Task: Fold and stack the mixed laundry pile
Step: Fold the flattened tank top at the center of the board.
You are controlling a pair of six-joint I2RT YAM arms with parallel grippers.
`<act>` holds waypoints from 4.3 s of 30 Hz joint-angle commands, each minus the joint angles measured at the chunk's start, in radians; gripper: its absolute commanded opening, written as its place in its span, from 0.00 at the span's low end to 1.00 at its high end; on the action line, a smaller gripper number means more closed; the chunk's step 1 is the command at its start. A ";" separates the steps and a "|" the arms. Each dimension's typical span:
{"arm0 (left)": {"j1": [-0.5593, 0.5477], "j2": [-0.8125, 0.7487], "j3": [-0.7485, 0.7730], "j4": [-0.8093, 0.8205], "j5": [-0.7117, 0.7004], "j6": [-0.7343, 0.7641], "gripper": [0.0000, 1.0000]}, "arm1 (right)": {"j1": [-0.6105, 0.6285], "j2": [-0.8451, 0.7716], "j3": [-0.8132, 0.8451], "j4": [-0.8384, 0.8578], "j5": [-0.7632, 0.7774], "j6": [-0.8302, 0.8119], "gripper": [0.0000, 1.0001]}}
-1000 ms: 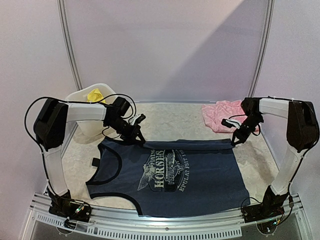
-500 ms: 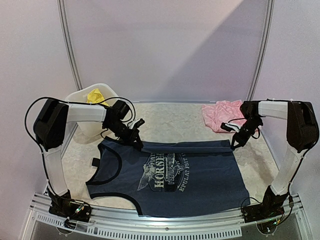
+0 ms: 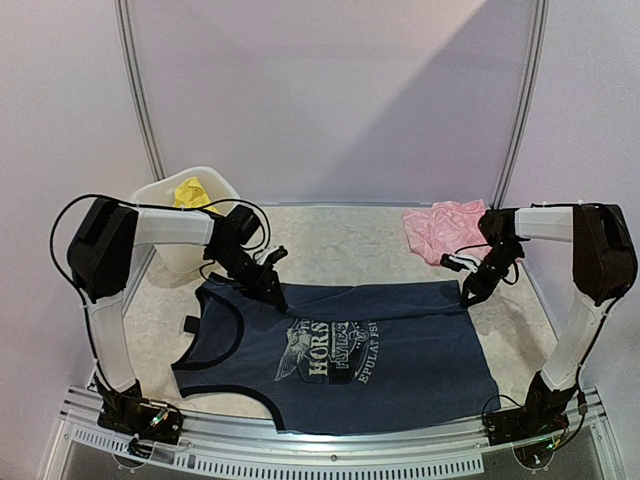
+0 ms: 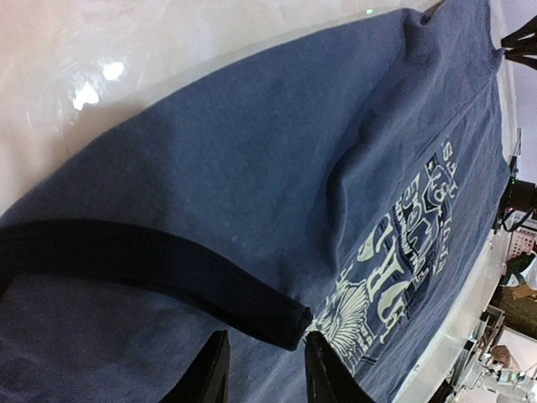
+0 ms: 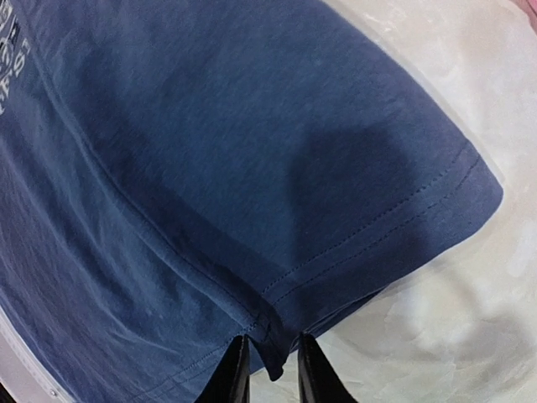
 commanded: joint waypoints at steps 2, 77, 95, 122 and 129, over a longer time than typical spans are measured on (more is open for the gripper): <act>-0.018 -0.114 0.064 -0.136 -0.100 0.036 0.36 | 0.005 -0.062 0.026 -0.072 -0.006 -0.022 0.25; -0.271 0.121 0.269 -0.283 -0.525 0.645 0.47 | 0.185 0.001 0.023 -0.026 0.253 -0.267 0.13; -0.265 0.119 0.325 -0.331 -0.510 0.623 0.02 | 0.186 -0.032 0.027 -0.042 0.254 -0.248 0.00; -0.290 -0.024 0.214 -0.389 -0.429 0.538 0.00 | 0.186 -0.178 -0.080 -0.140 0.288 -0.268 0.00; -0.313 0.007 0.179 -0.380 -0.409 0.514 0.01 | 0.197 -0.163 -0.122 -0.117 0.270 -0.254 0.00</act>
